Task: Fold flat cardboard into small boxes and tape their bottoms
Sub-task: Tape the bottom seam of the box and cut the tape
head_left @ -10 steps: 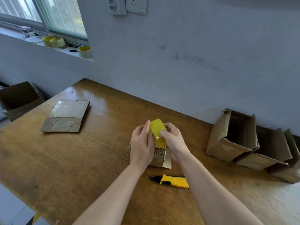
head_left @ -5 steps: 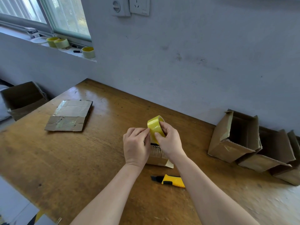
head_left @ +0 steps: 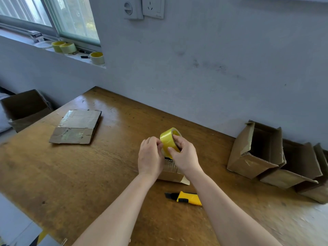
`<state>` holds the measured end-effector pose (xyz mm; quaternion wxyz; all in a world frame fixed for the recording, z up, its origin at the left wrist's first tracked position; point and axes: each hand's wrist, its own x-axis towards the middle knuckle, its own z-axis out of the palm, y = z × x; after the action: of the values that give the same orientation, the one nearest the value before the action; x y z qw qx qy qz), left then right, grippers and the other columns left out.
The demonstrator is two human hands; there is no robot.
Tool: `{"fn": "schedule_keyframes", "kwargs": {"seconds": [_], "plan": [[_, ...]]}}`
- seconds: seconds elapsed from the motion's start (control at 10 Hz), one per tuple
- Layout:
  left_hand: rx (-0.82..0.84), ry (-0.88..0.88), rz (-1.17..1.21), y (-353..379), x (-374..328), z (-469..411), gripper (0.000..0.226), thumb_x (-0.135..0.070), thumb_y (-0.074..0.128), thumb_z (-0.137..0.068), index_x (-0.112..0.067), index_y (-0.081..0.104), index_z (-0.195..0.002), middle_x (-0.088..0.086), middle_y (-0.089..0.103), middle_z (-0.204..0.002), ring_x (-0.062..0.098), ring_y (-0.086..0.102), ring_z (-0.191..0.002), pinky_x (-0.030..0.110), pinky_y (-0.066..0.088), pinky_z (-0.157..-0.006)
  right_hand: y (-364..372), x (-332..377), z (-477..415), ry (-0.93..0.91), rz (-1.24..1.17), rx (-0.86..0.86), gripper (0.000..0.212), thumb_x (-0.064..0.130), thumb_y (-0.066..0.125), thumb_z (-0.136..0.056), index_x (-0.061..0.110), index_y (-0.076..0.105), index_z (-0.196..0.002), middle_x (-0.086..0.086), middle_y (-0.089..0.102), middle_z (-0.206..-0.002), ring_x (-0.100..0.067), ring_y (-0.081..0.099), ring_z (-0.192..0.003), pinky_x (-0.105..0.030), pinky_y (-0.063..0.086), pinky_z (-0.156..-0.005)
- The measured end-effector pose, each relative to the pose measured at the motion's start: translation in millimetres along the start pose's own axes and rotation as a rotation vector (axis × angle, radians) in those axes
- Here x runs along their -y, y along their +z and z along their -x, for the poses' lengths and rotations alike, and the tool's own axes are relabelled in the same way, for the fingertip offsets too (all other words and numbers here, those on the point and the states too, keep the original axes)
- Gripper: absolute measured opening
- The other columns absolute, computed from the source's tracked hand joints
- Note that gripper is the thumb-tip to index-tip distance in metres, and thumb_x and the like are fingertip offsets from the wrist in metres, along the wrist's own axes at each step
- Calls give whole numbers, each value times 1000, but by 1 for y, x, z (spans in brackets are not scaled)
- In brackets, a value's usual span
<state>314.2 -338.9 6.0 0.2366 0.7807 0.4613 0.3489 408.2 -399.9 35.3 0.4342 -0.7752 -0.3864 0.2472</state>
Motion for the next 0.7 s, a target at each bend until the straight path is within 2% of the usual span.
{"fn": "schedule_keyframes", "kwargs": {"seconds": [0.1, 0.2, 0.3, 0.4, 0.5, 0.6, 0.7], "plan": [[25, -9, 19, 1, 1, 4, 14, -12, 46, -96, -17, 48, -83, -5, 50, -84, 12, 43, -81, 16, 29, -61, 1, -1, 0, 13, 7, 10, 55, 13, 64, -92, 17, 45, -144, 0, 55, -139, -13, 51, -128, -34, 46, -105], [5, 27, 39, 1, -1, 9, 14, -12, 45, -96, -18, 46, -83, -4, 49, -85, 11, 41, -80, 10, 32, -64, 2, -2, -2, 12, 33, -4, 55, 15, 64, -92, 16, 45, -144, 0, 55, -140, -15, 51, -128, -35, 46, -105], [-87, 80, 97, 0, 1, 9, 13, -13, 45, -93, -19, 49, -84, -4, 51, -88, 9, 44, -79, 9, 35, -66, -1, -2, -4, -9, 88, -24, 55, 17, 64, -93, 16, 44, -144, -1, 55, -140, -15, 51, -129, -34, 45, -106], [-65, 46, 183, 0, 9, 6, 17, -13, 50, -97, -12, 64, -106, -5, 58, -101, 6, 53, -89, 11, 42, -73, -3, 0, -5, -38, 108, -18, 55, 17, 63, -93, 15, 44, -144, -1, 55, -140, -15, 50, -129, -35, 45, -106], [-17, 36, 170, 1, 10, 8, 24, -19, 57, -95, -8, 69, -113, 0, 67, -107, 11, 59, -98, 16, 47, -80, -1, 1, -4, -39, 92, -16, 54, 17, 63, -93, 14, 44, -144, -2, 55, -140, -16, 50, -129, -35, 45, -106], [-66, -4, 189, 0, 5, 7, 15, -14, 66, -89, -8, 74, -99, 0, 71, -94, 9, 61, -87, 7, 42, -72, 0, 1, -3, -46, 87, -16, 55, 17, 63, -93, 14, 44, -144, -2, 55, -140, -15, 50, -130, -35, 45, -106], [-53, -32, 202, -3, 2, 3, 7, -14, 66, -88, -13, 73, -88, -7, 66, -81, 2, 57, -74, 6, 41, -63, -1, 0, -3, -52, 83, -11, 56, 17, 63, -93, 15, 43, -145, -2, 53, -141, -14, 49, -130, -33, 45, -106]]}}
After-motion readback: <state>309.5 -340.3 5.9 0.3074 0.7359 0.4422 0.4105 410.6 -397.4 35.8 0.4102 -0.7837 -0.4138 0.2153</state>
